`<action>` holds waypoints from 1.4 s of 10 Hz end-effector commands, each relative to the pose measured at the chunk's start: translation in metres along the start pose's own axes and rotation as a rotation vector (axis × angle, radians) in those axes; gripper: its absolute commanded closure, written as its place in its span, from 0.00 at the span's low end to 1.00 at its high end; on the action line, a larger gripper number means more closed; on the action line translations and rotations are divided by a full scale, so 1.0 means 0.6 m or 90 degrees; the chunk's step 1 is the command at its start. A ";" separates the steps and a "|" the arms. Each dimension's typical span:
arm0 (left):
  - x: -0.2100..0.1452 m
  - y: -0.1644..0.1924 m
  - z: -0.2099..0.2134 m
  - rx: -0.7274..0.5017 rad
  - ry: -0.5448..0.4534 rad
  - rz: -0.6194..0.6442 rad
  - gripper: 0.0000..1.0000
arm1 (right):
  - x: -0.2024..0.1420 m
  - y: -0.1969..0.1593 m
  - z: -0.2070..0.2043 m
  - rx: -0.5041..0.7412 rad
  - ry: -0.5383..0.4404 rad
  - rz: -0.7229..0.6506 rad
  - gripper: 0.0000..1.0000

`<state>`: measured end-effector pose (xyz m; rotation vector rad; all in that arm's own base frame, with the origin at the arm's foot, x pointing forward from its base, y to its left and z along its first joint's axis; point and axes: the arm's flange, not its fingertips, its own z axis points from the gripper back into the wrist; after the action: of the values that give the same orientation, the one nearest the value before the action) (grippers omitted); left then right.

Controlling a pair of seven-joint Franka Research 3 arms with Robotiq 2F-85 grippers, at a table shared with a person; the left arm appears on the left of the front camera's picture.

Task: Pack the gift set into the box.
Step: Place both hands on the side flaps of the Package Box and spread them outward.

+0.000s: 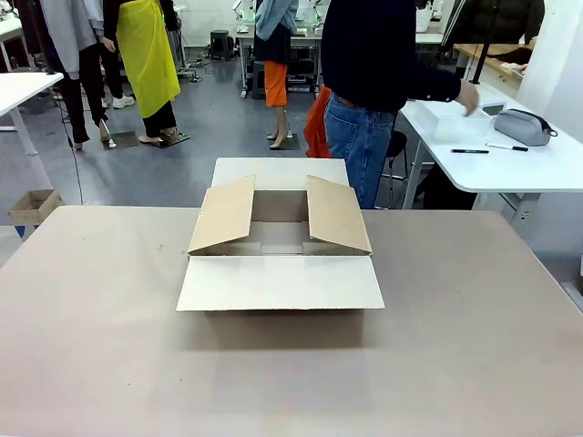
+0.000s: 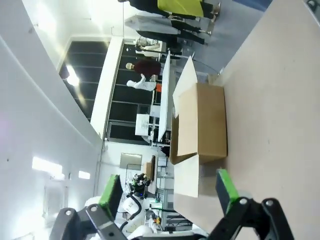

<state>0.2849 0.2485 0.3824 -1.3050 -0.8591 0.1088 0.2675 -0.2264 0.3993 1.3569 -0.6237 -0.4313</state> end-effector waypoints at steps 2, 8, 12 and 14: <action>0.007 -0.028 -0.014 0.034 0.079 -0.066 0.00 | -0.006 0.075 -0.010 -0.046 0.027 0.086 0.00; 0.032 -0.210 -0.221 0.099 0.238 -0.196 0.00 | -0.056 0.193 -0.233 -0.195 0.139 0.286 0.00; -0.098 -0.367 -0.583 0.226 0.561 -0.283 0.00 | -0.259 0.238 -0.578 -0.275 0.334 0.449 0.00; -0.119 -0.407 -0.533 0.182 0.477 -0.280 0.00 | -0.261 0.263 -0.529 -0.258 0.338 0.439 0.00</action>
<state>0.3510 -0.1720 0.5386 -0.7006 -0.3387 -0.5828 0.3326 0.1885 0.4827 0.6723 -0.4829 0.3852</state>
